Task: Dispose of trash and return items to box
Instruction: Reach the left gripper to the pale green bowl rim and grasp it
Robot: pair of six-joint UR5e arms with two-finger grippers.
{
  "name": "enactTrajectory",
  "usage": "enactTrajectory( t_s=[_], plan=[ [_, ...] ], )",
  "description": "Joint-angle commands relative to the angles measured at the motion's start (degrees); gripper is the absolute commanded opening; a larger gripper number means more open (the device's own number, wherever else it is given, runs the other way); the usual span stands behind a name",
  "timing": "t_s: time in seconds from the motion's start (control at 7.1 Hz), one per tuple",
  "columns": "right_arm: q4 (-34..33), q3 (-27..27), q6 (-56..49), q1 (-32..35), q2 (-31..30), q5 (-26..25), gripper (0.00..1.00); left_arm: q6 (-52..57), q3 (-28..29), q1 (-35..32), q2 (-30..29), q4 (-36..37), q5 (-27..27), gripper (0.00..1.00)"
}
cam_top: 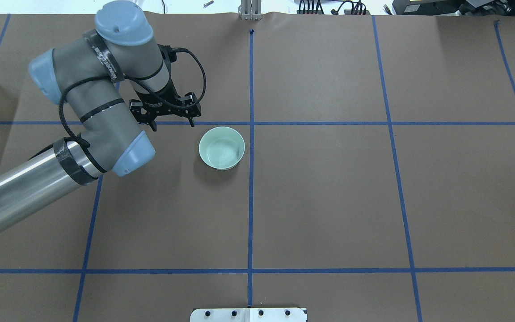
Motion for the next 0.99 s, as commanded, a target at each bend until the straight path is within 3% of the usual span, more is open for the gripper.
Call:
enactTrajectory(
  t_s=[0.0, 0.14, 0.28, 0.42, 0.56, 0.85],
  plan=[
    [-0.41, 1.0, 2.43, -0.37, 0.33, 2.36, 1.0, -1.88, 3.26, 2.59, -0.11, -4.64, 1.23, 0.97],
    [-0.41, 1.09, 2.43, -0.55, 0.33, 2.54, 1.0, -2.24, 5.28, 2.94, -0.37, -7.97, 1.32, 0.95],
    [-0.41, 1.09, 2.43, -0.73, 0.33, 2.54, 1.0, -2.33, 7.04, 3.56, -1.5, -8.87, 1.32, 0.81],
    [-0.41, 1.09, 2.43, -0.73, 0.33, 2.54, 1.0, -5.12, 7.06, 3.65, -1.78, -9.32, 1.24, 0.27],
    [-0.5, 1.09, 2.43, -0.73, 0.33, 2.63, 1.0, -5.41, 7.06, 3.65, -2.21, -9.93, 1.23, 0.0],
    [-0.5, 1.09, 2.43, -0.81, 0.33, 2.63, 1.0, -5.59, 6.97, 3.56, -2.39, -10.03, 1.15, 0.0]
  ],
)
